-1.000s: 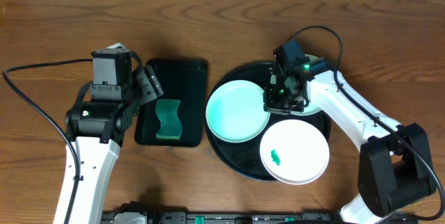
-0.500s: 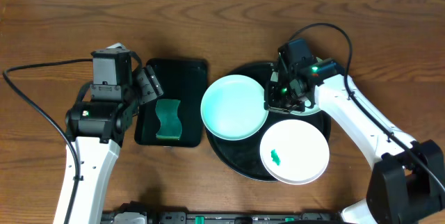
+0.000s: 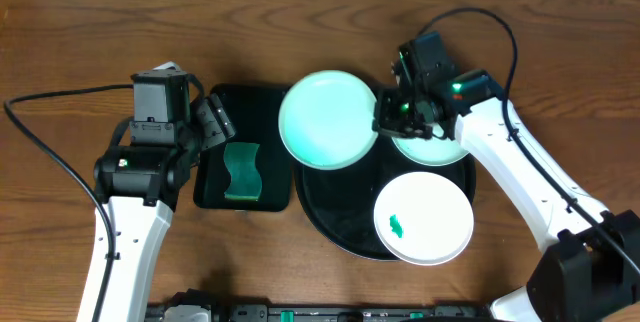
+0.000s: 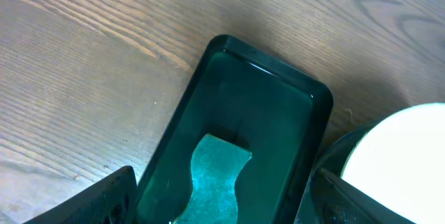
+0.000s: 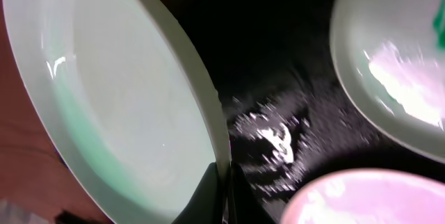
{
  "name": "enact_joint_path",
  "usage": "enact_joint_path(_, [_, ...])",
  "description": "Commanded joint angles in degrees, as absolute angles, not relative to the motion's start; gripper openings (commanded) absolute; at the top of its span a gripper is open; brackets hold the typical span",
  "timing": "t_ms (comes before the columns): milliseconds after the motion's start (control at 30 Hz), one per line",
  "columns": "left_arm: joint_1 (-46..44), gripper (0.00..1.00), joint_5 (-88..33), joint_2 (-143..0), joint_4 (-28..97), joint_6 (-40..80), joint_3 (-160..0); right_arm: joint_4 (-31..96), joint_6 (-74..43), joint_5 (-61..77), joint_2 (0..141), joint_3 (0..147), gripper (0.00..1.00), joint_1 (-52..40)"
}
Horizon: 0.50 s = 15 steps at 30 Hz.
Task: Clean dirty plates on tray and stack at the side
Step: 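Lift the gripped pale green plate off the round tray with the right gripper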
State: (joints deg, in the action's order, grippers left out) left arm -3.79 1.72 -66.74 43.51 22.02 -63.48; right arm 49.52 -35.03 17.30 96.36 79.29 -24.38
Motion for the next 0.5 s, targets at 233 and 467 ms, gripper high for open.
enact_joint_path(233, [-3.5, 0.80, 2.2, -66.9, 43.7, 21.5, -64.4, 42.5, -41.2, 16.4, 104.9, 86.0, 0.01, -29.1])
enact_joint_path(467, [-3.5, 0.80, 2.2, -66.9, 43.7, 21.5, -64.4, 35.5, -42.6, 9.3, 114.3, 92.7, 0.01, -34.4])
